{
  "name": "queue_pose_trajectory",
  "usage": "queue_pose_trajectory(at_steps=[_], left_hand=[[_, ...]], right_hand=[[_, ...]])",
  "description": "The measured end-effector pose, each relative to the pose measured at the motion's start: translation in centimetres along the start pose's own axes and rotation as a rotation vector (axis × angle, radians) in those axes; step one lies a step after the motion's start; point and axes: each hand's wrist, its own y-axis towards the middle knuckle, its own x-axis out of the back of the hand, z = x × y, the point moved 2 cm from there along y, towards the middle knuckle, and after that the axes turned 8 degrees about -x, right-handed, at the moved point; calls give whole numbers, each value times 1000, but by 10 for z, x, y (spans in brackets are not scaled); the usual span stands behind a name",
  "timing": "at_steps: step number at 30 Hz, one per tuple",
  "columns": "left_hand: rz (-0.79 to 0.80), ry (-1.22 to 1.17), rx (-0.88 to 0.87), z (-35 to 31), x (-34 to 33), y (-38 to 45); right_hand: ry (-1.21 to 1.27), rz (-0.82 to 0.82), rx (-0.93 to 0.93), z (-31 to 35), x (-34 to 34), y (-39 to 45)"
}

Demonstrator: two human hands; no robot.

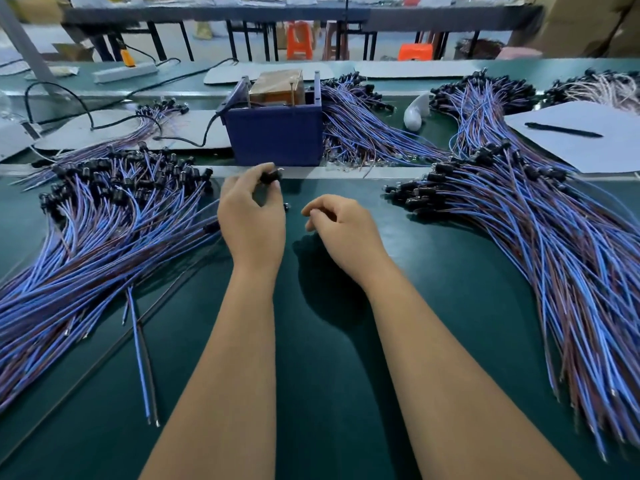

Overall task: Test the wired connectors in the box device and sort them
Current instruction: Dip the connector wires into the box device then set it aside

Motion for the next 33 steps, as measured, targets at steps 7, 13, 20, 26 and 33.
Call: queue_pose_trajectory(at_steps=[7,13,20,26,33], left_hand=[[373,-1232,429,-35,-23,-15],[813,-1358,419,-45,-20,-19],[1383,-811,412,-51,-25,-37],[1593,-858,425,-43,-16,-34],[929,-701,577,-22,-17,-16]], right_hand=[[528,40,-129,6,5,0],[775,238,-278,3,15,1],[1005,53,-391,-9,25,11],[1064,8,-326,-11,27,10],[1048,94,-266,-9,29,9]])
